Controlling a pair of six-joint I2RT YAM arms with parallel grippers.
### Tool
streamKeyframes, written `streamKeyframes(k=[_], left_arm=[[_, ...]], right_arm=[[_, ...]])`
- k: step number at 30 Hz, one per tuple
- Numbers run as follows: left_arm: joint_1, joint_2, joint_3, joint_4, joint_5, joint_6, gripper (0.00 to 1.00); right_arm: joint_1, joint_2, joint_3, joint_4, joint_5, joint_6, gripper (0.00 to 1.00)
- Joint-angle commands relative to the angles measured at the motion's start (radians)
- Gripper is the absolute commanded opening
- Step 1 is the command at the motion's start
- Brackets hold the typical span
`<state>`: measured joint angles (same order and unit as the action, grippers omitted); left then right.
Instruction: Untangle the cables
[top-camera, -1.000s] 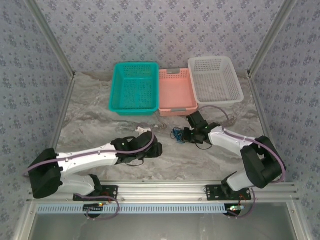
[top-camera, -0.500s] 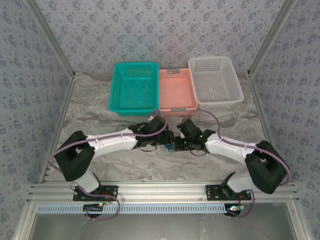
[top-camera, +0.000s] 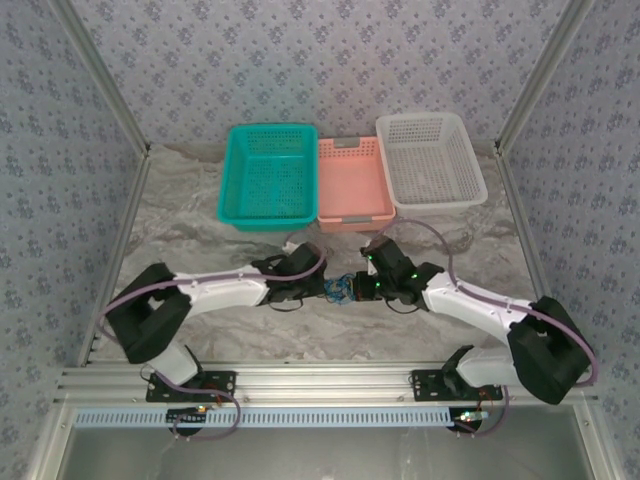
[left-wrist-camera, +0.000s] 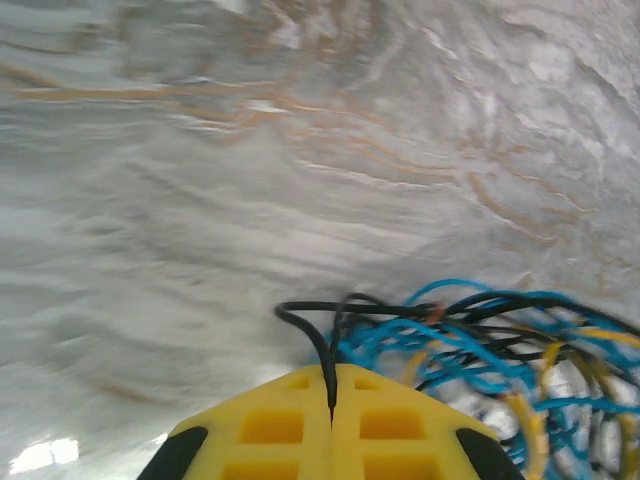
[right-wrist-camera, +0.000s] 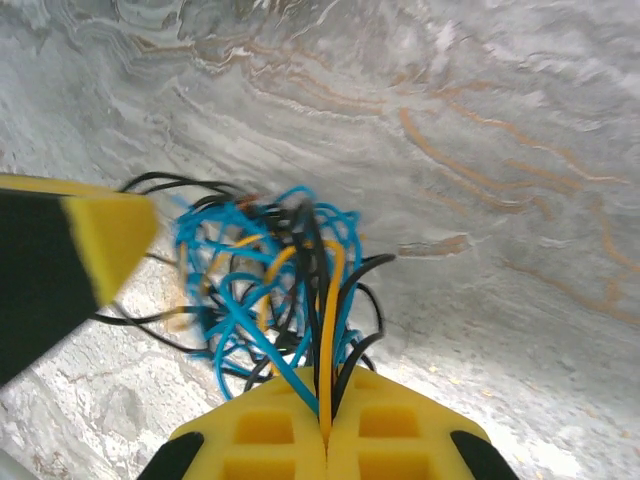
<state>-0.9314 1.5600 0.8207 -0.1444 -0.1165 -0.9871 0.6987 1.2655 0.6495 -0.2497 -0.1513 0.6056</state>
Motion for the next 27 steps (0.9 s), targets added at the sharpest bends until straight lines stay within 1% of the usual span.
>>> streamKeyframes(k=[1,7,10,13,15,17,22,24,27], left_arm=[[0.057,-0.125,-0.083,-0.038,-0.076,-0.025,0.00],[0.154,-0.329,-0.191,-0.113,-0.078,-0.021,0.00],[0.195,-0.426,-0.217,-0.174,-0.091,-0.024,0.00],[0.227,-0.513,-0.243,-0.201,-0.090,-0.025,0.00],[0.240,-0.540,-0.259,-0.186,-0.067,-0.025,0.00],[0.243,-0.536,-0.268,-0.158,-0.032,-0.024,0.00],[0.241,-0.520,-0.298,-0.101,0.009,-0.036,0.00],[0.240,-0.521,-0.301,-0.096,0.020,-0.033,0.00],[0.241,-0.530,-0.299,-0.104,0.030,-0.028,0.00]], right_arm=[[-0.053,-0.052,-0.031,-0.015,-0.038,0.012,0.00],[-0.144,-0.075,-0.049,-0.013,-0.085,0.014,0.05],[-0.150,-0.069,-0.036,-0.027,-0.069,0.015,0.08],[-0.148,-0.048,-0.022,-0.035,-0.052,0.016,0.10],[-0.136,-0.028,-0.013,-0.031,-0.046,0.017,0.18],[-0.113,-0.004,-0.002,-0.034,-0.029,0.016,0.26],[-0.048,0.003,0.024,-0.076,0.051,0.016,0.43],[-0.023,-0.025,0.024,-0.085,0.080,0.049,0.46],[0.039,-0.047,0.029,-0.055,0.128,0.088,0.46]])
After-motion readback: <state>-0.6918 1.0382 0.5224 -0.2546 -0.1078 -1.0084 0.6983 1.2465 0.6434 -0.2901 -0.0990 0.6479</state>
